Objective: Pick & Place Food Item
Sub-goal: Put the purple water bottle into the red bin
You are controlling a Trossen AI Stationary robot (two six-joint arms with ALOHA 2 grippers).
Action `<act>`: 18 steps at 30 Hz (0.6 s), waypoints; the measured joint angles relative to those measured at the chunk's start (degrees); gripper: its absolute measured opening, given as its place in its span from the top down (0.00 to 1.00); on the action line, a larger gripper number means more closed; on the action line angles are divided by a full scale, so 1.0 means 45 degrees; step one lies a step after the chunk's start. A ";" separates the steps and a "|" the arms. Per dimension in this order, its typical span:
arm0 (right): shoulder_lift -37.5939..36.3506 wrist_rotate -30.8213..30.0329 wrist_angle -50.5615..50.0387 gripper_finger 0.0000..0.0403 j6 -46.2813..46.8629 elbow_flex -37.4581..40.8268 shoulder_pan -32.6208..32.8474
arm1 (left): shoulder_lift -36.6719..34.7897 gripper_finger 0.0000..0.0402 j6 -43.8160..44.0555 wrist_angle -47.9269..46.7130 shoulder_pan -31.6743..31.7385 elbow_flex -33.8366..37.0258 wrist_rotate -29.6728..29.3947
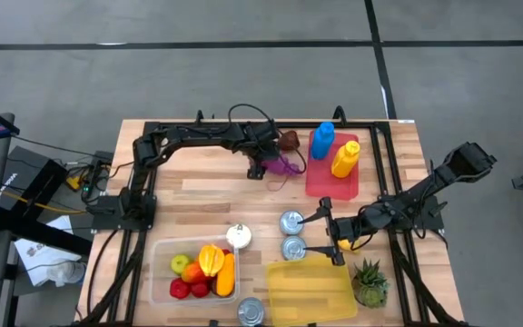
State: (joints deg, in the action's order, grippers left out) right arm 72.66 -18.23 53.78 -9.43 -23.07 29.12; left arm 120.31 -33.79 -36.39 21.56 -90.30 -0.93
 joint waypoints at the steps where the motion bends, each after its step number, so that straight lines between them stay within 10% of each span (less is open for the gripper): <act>1: 0.0000 0.0002 0.0040 0.21 0.0002 0.0000 0.0000 | 0.0018 0.22 0.0016 -0.0063 -0.0061 -0.0008 -0.0004; 18: 0.0005 -0.0526 0.0233 0.21 0.0331 0.0000 0.0000 | 0.0088 0.48 0.1536 0.0502 -0.0611 0.0053 0.0096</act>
State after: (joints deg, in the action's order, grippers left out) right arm 72.69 -20.60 54.83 -7.94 -23.07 29.12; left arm 120.70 -26.88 -34.13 18.81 -90.06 -0.49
